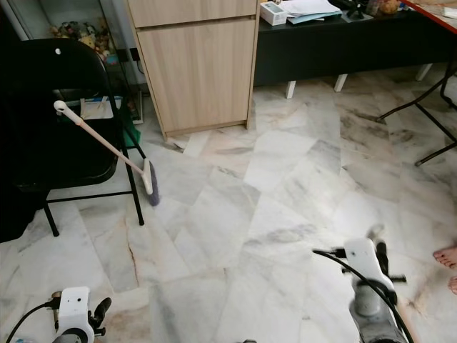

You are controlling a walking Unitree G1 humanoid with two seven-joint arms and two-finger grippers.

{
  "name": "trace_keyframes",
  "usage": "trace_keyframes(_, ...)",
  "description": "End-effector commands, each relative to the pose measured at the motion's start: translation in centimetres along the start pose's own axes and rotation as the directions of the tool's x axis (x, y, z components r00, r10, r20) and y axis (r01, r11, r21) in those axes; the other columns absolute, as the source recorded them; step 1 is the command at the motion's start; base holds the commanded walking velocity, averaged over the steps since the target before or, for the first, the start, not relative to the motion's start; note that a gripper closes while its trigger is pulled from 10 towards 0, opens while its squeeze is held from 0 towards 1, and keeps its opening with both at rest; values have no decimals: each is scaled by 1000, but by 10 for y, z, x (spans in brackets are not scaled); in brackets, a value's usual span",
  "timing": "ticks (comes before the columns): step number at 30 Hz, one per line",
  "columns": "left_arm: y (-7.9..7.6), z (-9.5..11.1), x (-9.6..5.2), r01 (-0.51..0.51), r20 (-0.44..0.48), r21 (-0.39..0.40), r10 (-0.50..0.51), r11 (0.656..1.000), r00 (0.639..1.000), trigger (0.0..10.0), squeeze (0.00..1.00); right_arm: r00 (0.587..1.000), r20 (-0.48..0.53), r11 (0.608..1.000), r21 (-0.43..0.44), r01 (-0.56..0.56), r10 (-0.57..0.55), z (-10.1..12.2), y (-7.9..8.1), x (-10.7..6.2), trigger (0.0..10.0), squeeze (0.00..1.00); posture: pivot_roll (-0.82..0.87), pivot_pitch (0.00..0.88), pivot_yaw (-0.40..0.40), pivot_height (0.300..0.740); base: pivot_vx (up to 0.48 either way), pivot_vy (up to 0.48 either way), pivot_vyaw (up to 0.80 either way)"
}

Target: Sweep floor

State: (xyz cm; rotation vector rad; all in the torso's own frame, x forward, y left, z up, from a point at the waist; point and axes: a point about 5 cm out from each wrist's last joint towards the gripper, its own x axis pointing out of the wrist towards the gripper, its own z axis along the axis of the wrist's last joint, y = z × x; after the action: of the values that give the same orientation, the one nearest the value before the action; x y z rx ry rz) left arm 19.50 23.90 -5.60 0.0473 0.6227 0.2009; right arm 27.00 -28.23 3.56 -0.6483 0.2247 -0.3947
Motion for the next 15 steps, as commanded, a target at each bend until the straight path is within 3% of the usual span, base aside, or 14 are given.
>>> trace_keyframes(1,2,-3,-3,-10,4,9,10,1000,1000,10000,0,982,187,998,57,5,-16,36,1,5,10000,0,-41,123,-19,740,0,0,0)
trace_keyframes(4,4,-3,-3,-14,11,4,14,1000,1000,10000,0,947,319,991,129,-24,-18,69,1,8,10000,0,-44,128,-23,740,0,0,0)
trace_keyframes(7,4,-2,-3,-22,18,-11,22,1000,1000,10000,0,934,355,979,200,-35,-39,88,0,13,10000,0,-47,136,-25,740,0,0,0)
trace_keyframes(9,2,4,-1,-23,49,-44,25,999,998,10000,0,933,356,956,286,-65,-44,100,2,17,10000,0,-47,142,-27,740,0,0,0)
trace_keyframes(12,-1,13,2,-12,88,-57,17,998,996,10000,0,937,348,935,342,-95,-32,106,5,19,10000,0,-39,145,-28,740,0,0,0)
trace_keyframes(15,-9,39,9,12,195,-69,1,998,981,10000,0,949,315,902,403,-154,22,109,20,21,10000,0,-37,146,-27,740,0,0,0)
